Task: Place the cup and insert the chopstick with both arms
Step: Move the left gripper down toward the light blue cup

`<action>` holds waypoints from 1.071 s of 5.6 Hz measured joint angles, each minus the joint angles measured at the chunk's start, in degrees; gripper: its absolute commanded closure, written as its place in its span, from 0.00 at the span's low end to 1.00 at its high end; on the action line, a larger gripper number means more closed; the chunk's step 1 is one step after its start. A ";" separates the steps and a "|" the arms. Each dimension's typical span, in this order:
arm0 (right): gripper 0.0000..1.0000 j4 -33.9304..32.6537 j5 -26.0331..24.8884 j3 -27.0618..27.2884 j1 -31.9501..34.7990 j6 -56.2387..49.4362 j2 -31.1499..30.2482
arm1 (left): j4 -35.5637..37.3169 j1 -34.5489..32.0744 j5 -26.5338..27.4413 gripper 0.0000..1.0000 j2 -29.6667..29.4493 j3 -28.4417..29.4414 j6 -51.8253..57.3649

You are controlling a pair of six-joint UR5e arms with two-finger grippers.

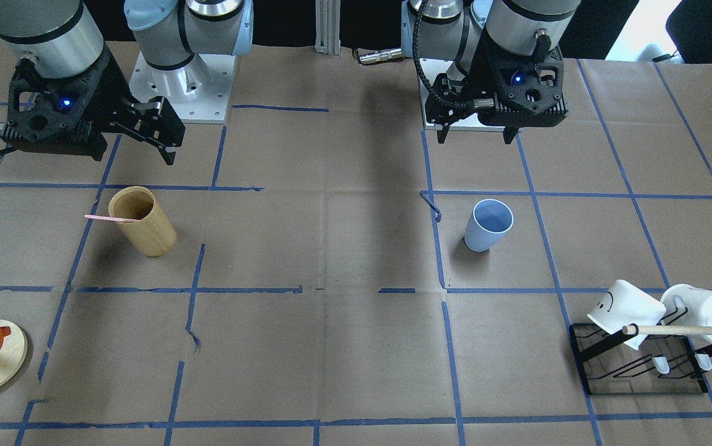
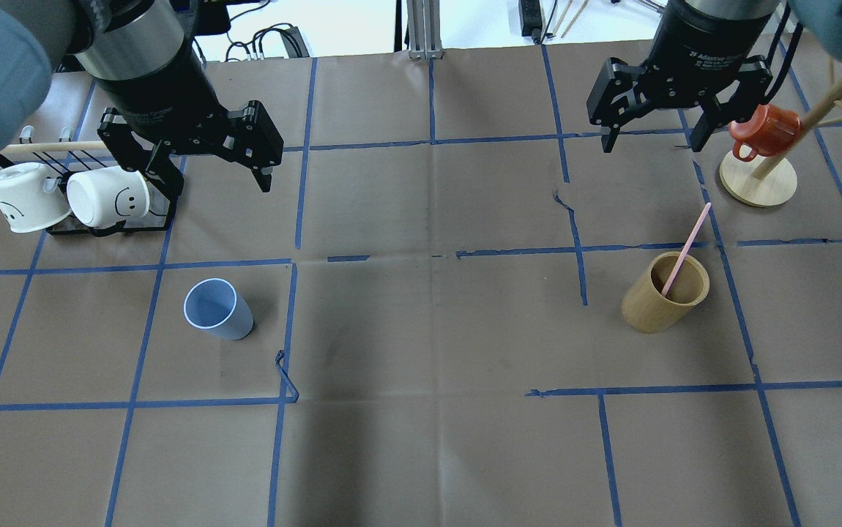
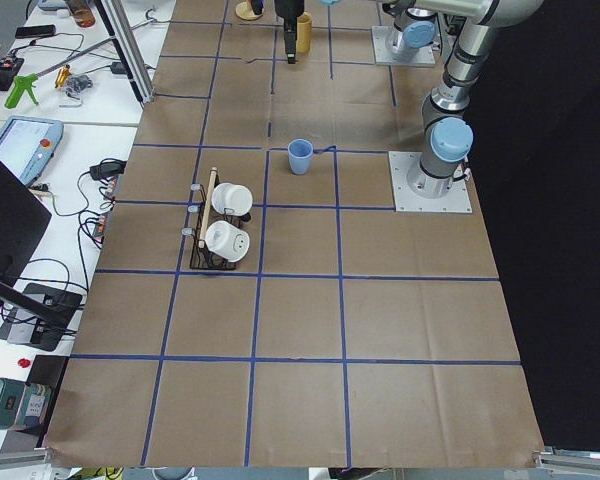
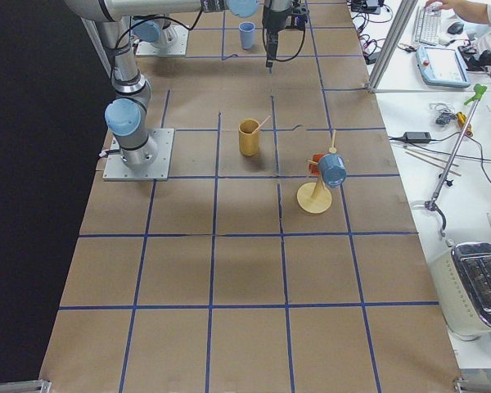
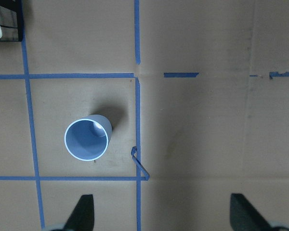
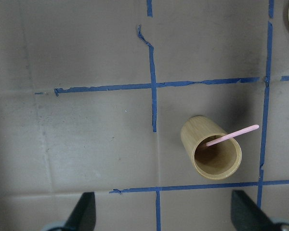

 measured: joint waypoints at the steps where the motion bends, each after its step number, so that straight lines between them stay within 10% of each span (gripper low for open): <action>1: 0.00 0.00 0.00 0.02 0.00 0.00 0.00 | -0.02 0.08 0.00 0.01 0.14 -0.02 0.03; 6: 0.00 -0.05 0.03 0.11 -0.14 -0.32 0.00 | -0.13 0.39 0.07 0.01 0.72 -0.52 1.44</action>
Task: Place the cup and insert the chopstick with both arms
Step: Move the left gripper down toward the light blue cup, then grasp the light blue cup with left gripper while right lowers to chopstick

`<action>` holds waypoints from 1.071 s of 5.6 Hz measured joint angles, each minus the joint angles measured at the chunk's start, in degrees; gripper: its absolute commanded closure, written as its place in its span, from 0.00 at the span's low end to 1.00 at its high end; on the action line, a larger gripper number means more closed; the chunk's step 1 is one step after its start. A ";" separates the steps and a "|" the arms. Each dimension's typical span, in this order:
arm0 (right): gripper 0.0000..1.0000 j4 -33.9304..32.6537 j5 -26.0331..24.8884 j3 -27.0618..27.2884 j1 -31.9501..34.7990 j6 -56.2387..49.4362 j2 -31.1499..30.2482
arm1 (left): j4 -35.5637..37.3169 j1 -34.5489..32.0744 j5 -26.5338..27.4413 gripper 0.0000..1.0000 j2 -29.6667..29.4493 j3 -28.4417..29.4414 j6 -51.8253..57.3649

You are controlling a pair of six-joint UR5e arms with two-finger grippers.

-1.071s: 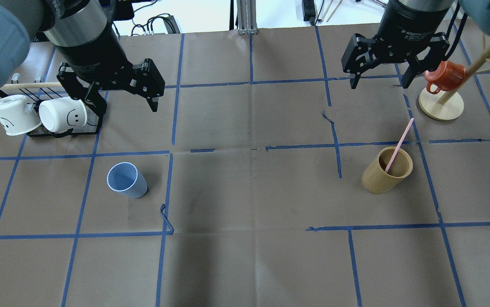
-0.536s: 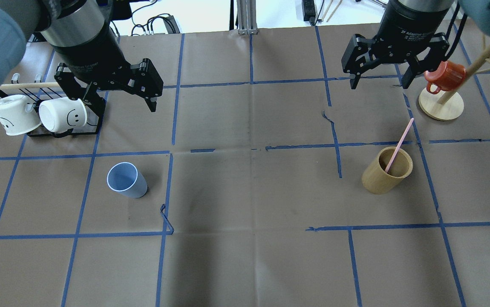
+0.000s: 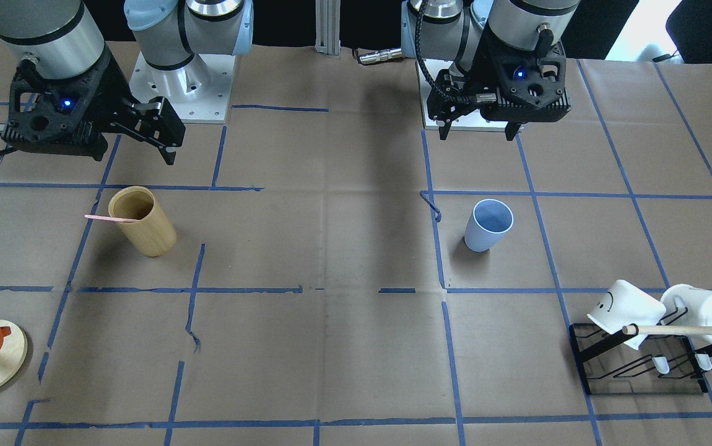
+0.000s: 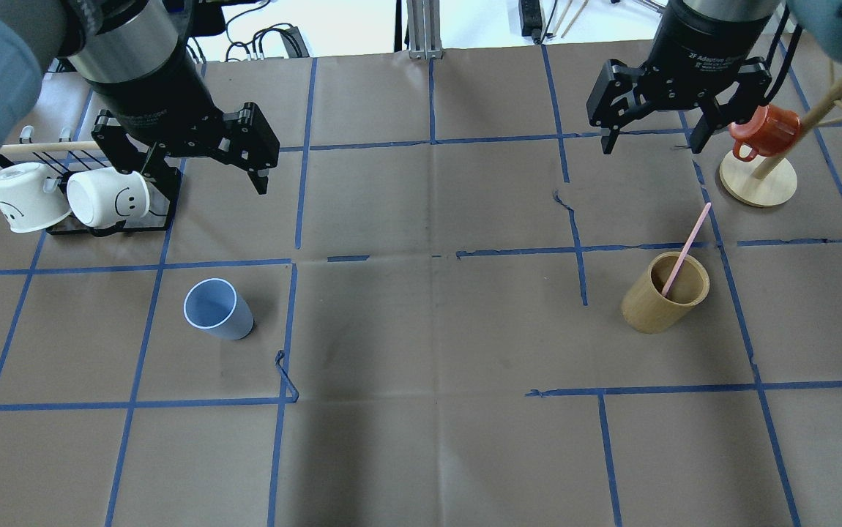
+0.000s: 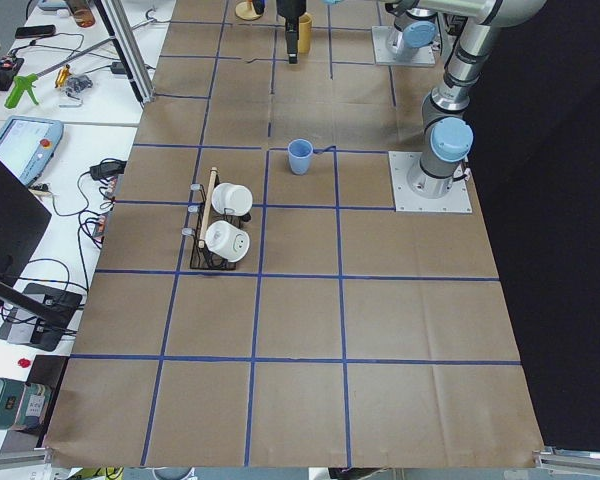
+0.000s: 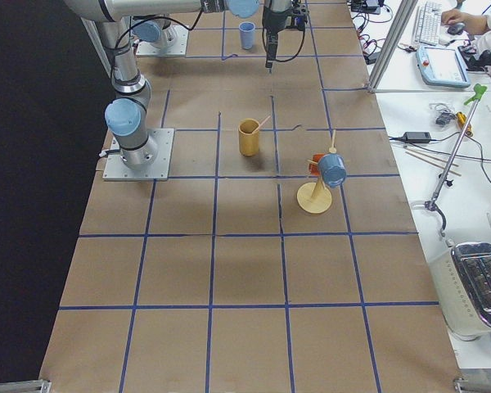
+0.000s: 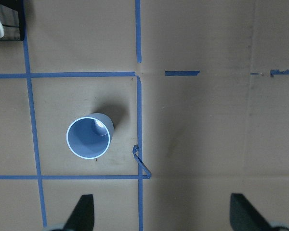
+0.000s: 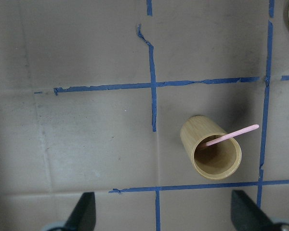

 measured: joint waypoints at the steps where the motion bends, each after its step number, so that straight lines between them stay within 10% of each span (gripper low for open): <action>1: 0.00 -0.14 -0.57 0.04 -1.04 -1.51 0.02 | 0.02 0.40 0.04 0.04 0.10 -0.83 2.01; 5: 0.00 -13.87 -0.97 8.70 -13.44 -13.12 -0.87 | 35.60 6.37 0.68 0.05 0.57 -32.42 9.14; 6: 0.00 -23.31 -0.86 15.80 -13.69 -13.16 -2.27 | 41.08 7.47 1.77 0.25 -0.06 -37.29 10.25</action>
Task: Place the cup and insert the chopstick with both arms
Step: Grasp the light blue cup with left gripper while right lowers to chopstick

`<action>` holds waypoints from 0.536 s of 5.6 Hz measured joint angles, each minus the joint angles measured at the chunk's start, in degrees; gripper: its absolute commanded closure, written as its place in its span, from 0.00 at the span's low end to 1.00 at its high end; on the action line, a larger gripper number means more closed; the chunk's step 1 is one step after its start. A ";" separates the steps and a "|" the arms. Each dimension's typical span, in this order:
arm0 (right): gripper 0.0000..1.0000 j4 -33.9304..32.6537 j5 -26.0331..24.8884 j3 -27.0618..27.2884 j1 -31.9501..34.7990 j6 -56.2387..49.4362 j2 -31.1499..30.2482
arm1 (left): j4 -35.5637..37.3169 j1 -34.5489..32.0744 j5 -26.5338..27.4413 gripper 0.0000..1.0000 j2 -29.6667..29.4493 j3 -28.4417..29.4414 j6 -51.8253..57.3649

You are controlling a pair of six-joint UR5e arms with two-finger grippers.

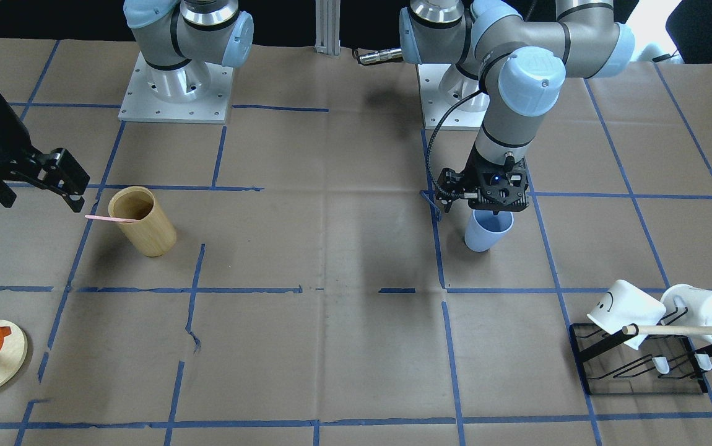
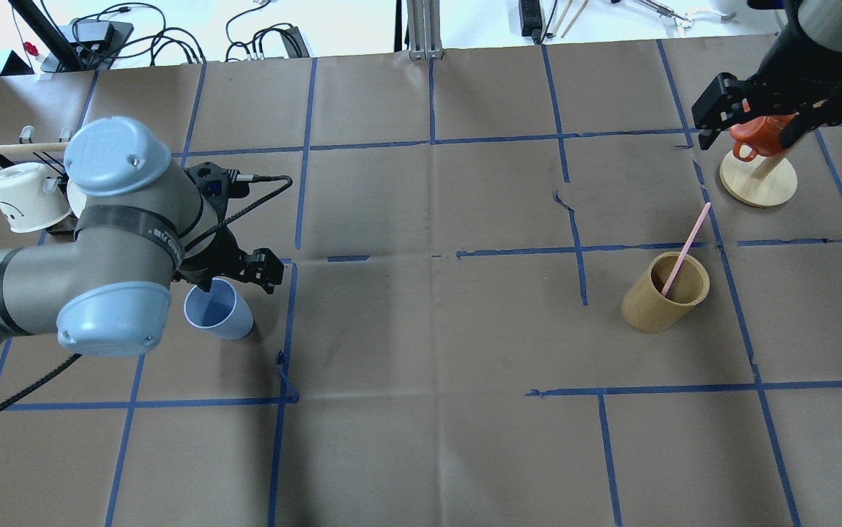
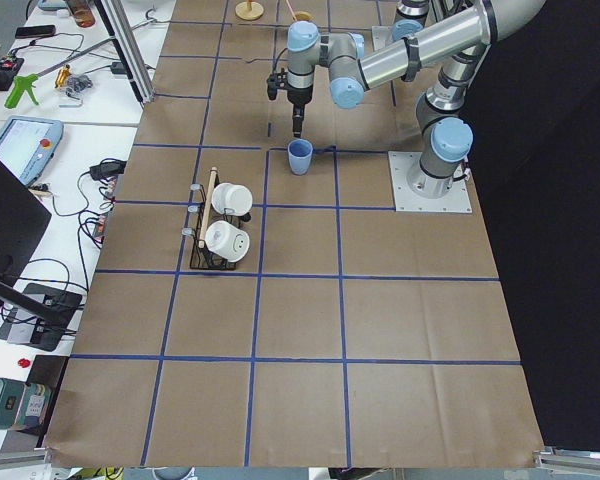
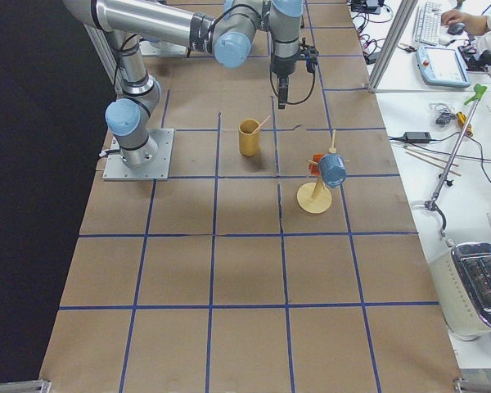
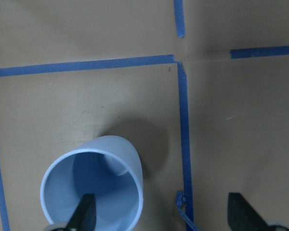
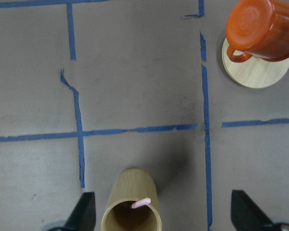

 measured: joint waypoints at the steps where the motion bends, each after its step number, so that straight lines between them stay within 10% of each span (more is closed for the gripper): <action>1: 0.00 -8.85 0.12 7.37 0.05 1.19 -1.50 | 1.72 0.30 1.17 0.68 -1.03 -1.42 0.24; 3: 0.00 -19.97 0.13 18.33 0.19 3.38 -4.01 | 2.42 0.33 1.51 0.93 -2.67 -1.53 0.03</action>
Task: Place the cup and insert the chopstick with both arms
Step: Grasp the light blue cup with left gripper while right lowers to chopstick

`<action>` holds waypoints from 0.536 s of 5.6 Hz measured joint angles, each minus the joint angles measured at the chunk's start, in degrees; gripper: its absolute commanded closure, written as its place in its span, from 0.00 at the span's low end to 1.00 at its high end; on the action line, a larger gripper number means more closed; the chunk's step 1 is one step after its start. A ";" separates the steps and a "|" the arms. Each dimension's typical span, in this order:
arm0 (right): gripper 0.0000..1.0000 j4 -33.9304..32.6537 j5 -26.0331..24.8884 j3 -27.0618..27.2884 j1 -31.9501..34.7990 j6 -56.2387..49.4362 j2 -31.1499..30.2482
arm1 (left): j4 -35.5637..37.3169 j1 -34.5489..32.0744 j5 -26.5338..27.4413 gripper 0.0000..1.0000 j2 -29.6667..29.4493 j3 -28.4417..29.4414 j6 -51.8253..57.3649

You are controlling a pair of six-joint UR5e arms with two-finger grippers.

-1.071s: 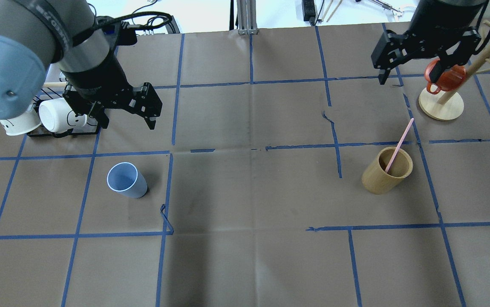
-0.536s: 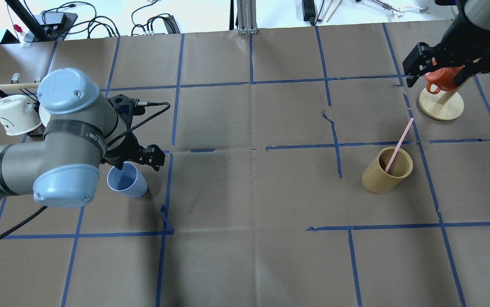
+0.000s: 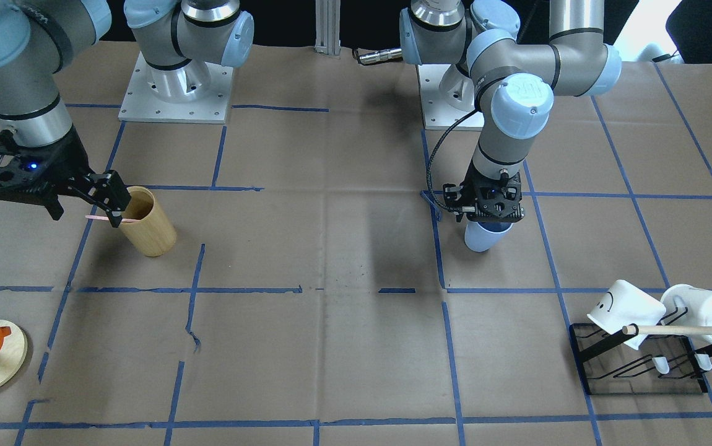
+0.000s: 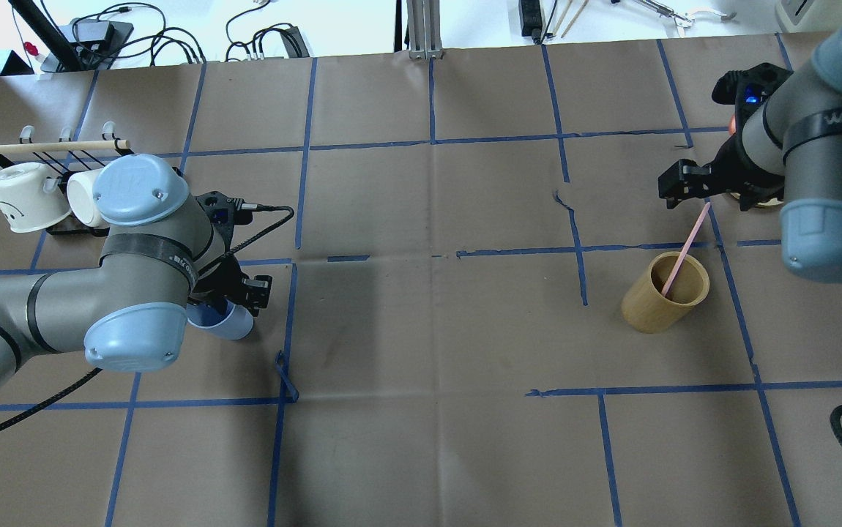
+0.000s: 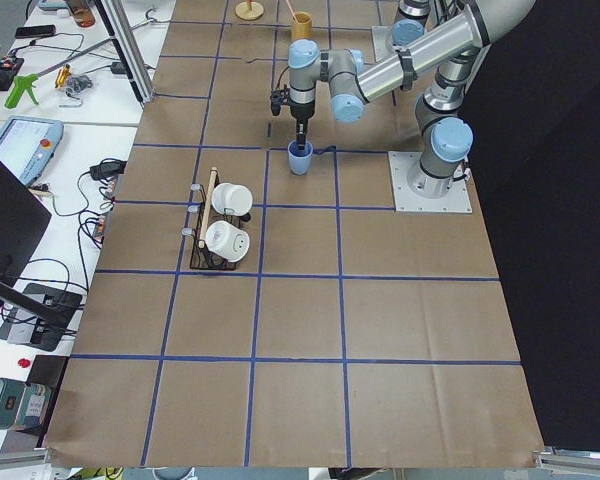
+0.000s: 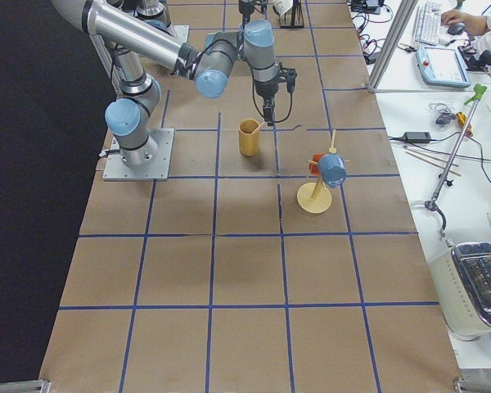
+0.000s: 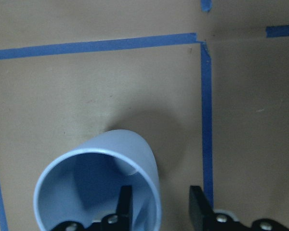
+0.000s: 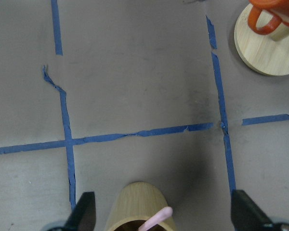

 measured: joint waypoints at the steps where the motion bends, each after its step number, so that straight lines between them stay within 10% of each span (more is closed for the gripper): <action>1: 0.37 -1.28 -0.18 1.88 0.02 0.19 -0.48 | 0.04 -0.01 -0.03 0.93 -0.11 0.13 -0.11; 3: 0.74 -2.29 -0.32 2.46 0.02 0.32 -0.57 | 0.15 -0.08 -0.09 0.93 -0.11 0.28 -0.50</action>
